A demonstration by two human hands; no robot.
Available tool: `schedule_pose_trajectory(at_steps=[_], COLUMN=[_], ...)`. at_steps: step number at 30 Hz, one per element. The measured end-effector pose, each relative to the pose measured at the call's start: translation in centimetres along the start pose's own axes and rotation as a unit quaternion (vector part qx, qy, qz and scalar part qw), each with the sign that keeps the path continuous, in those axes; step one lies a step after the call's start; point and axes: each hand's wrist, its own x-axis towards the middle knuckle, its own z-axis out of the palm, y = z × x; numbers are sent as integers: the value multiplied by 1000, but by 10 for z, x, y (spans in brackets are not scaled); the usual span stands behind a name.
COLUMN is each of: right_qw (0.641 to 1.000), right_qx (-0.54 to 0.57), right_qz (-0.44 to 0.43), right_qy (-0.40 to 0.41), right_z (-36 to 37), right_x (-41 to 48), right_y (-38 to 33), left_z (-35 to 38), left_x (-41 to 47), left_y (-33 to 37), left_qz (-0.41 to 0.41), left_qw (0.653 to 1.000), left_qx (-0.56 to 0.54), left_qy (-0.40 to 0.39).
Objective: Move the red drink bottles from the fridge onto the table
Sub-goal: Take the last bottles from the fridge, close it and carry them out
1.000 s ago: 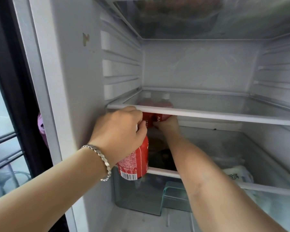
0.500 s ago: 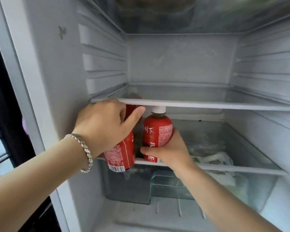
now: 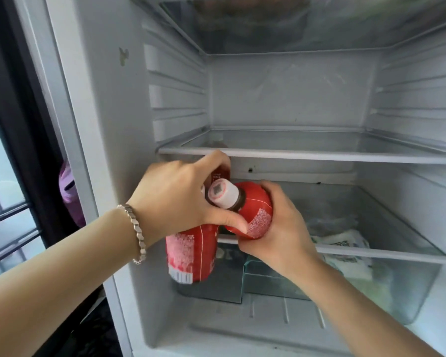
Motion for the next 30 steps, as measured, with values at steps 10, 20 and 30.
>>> schedule_pose_trajectory(at_steps=[10, 20, 30], right_qw=[980, 973, 968], right_qx=[0, 96, 104], right_qz=[-20, 138, 227], right_qy=[-199, -160, -37], right_z=[-10, 41, 106], right_x=[-7, 94, 187], right_y=[-19, 5, 40], left_z=[5, 0, 4], left_x=[-26, -18, -11], left_y=[-1, -2, -4], left_qz=[-89, -180, -174], left_qw=[982, 972, 965], left_qx=[-156, -2, 70], left_qy=[-62, -150, -185])
